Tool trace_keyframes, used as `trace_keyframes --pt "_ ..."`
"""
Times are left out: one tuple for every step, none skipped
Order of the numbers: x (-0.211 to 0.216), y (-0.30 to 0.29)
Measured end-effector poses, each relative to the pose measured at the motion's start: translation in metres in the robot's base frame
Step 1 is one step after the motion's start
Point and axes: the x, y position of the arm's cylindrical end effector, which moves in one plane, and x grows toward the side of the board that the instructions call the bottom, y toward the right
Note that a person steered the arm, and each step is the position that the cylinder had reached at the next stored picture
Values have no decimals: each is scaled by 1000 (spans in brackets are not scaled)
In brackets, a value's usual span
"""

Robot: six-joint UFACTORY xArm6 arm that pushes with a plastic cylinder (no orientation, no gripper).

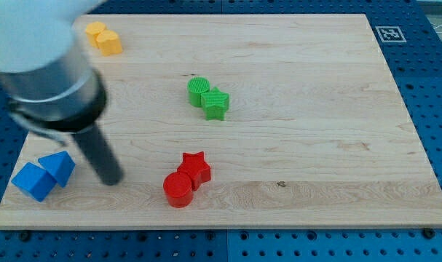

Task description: Move the red circle towards the bottom right side of the board

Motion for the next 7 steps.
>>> trace_keyframes --pt "0 38" --pt "9 39" --pt "24 39" --pt "24 39" --pt "24 39" --pt "24 75" --pt "24 113"
